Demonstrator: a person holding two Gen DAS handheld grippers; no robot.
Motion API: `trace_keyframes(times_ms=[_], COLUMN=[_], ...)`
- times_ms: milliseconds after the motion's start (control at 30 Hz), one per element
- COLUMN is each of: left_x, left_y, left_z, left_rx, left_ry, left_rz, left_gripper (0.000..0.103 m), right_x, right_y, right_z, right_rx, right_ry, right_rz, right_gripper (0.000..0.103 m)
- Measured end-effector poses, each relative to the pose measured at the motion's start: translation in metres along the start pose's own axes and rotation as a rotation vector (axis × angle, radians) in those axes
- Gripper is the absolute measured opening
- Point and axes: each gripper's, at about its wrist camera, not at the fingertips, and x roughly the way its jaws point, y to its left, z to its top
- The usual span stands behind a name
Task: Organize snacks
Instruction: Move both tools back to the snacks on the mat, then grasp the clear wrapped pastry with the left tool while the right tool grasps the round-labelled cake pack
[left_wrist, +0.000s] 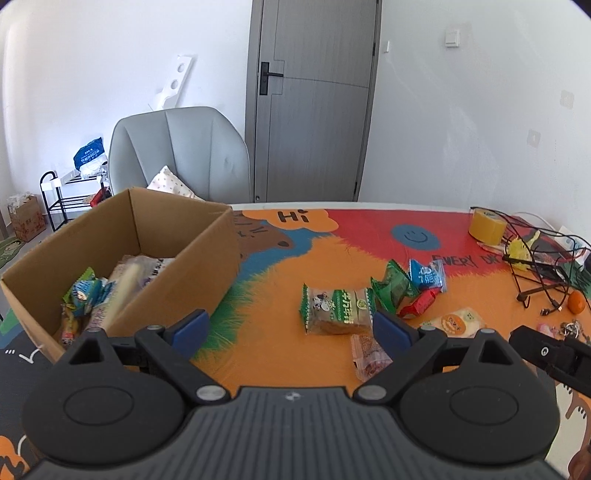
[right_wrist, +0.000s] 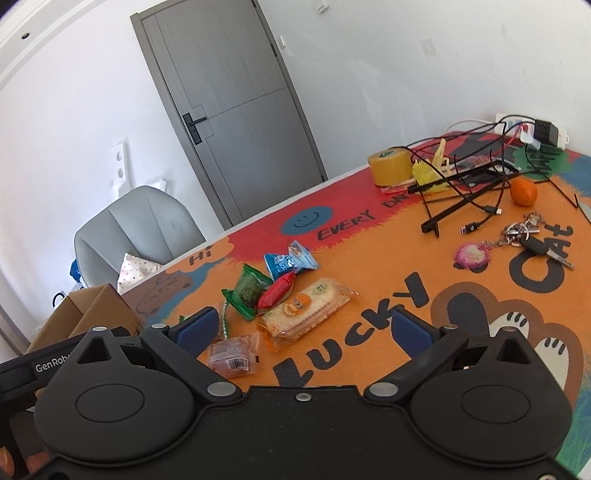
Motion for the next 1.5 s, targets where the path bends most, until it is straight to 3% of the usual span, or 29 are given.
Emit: trace_keyframes(times_ms=[1000,1167,1200,1333,1500], left_x=[0.075,0.084,0.084,0.081,0.077], left_y=[-0.062,-0.064,-0.064,-0.063,-0.052], left_z=[-0.02,-0.027,-0.027,-0.025,-0.02], left_rx=[0.058,0.049,0.051,0.056,0.044], left_ry=[0.139,0.166,0.158,0.155,0.155], left_rz=[-0.017,-0.046,-0.054,-0.083,-0.1], left_gripper=[0.094,0.091,0.084,0.04,0.034], right_x=[0.056,0.062,0.064,0.068,0.073], right_y=[-0.044,-0.042,-0.04,-0.032,-0.021], right_z=[-0.001,-0.002,-0.002,0.0,0.003], right_rx=[0.086,0.086,0.084,0.073,0.07], right_ry=[0.105,0.116,0.118,0.127,0.137], right_rz=[0.014,0.016,0.018,0.031,0.044], right_gripper=[0.101,0.101,0.101,0.101,0.1])
